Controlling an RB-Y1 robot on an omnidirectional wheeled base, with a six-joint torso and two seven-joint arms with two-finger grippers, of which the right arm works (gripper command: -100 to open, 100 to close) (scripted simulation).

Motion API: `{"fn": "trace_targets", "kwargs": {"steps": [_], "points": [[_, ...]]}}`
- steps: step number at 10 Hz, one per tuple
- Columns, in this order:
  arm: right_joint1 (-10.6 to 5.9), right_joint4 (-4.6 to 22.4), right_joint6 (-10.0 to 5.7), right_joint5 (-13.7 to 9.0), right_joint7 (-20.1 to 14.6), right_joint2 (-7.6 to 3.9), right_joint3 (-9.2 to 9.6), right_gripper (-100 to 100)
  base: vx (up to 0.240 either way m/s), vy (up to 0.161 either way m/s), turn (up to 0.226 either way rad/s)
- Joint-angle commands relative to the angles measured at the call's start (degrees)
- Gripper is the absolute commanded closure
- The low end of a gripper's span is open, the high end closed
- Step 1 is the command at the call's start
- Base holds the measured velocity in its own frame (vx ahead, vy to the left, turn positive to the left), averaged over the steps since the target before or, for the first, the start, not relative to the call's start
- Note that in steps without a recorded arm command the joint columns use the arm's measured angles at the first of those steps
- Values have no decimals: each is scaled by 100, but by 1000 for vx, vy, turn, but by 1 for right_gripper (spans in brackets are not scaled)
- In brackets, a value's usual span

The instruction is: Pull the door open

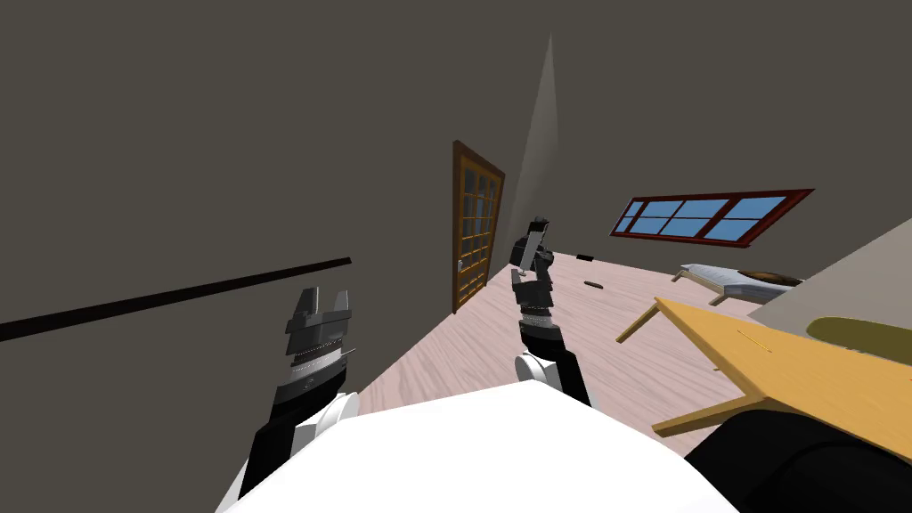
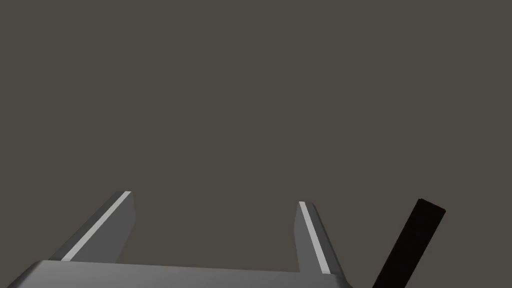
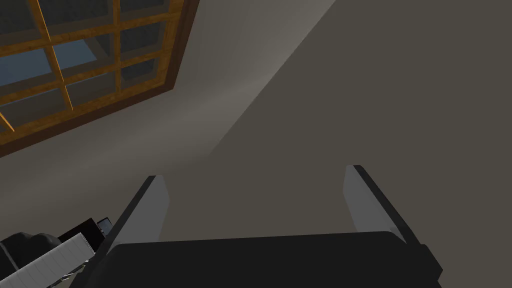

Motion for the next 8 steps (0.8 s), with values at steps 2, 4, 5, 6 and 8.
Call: {"fn": "trace_targets", "kwargs": {"steps": [2, 4, 5, 6, 8], "points": [[-95, 295, -96, 88, 176, -87, -10, -100, 64, -17, 37], [-162, 503, -164, 150, 300, -143, -17, -100, 120, -30, 31], [-222, 688, -224, 206, 411, -186, -24, -100, 87, -36, 36], [-254, 788, -256, 235, 471, -209, -27, -100, 90, -35, 38], [-318, 988, -321, 295, 590, -255, -34, -100, 84, -30, 26]]}}
